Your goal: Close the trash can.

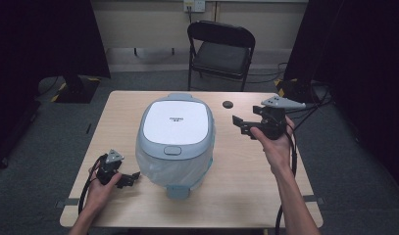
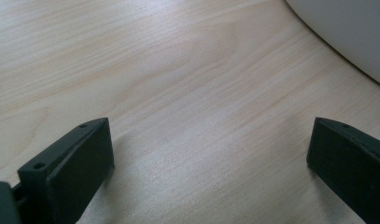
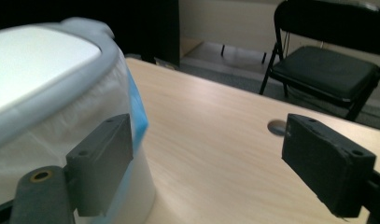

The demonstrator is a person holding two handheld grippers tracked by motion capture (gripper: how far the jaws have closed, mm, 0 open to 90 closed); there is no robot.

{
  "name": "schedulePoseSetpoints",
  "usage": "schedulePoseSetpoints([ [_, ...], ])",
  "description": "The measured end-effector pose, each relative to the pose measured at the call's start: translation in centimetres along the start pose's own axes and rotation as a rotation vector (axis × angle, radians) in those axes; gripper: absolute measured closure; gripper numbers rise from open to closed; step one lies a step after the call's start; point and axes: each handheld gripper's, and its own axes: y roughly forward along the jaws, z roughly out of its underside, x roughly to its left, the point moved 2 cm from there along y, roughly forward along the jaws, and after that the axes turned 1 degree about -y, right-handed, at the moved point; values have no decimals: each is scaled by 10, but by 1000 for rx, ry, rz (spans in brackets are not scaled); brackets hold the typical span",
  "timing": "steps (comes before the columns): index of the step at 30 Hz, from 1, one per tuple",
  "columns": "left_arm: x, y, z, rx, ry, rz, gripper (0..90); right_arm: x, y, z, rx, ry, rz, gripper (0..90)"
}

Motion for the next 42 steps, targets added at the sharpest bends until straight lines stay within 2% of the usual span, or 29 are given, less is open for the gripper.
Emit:
schedulePoseSetpoints([
  [11, 0, 0, 0, -2, -2, 1, 0, -19, -3, 43, 65, 20, 68, 168],
  [14, 1, 0, 0, -1, 3, -1, 0, -23, -2, 60, 94, 65, 75, 182],
  [18, 2, 0, 0, -1, -3, -4, 0, -26, 0, 80, 130, 86, 96, 180],
  [28, 2, -1, 1, -2, -12, -14, 0, -38, 4, 124, 215, 98, 145, 188],
  [33, 2, -1, 1, -2, -11, -15, 0, -42, 0, 141, 219, 112, 155, 181],
  [37, 2, -1, 1, -1, -13, -16, 0, -45, 0, 158, 278, 123, 160, 186],
  [40, 2, -1, 1, -3, -16, -15, 0, -48, 0, 171, 307, 139, 184, 184],
  [42, 2, -1, 1, -4, -16, -15, 0, -50, -1, 178, 321, 125, 204, 183],
])
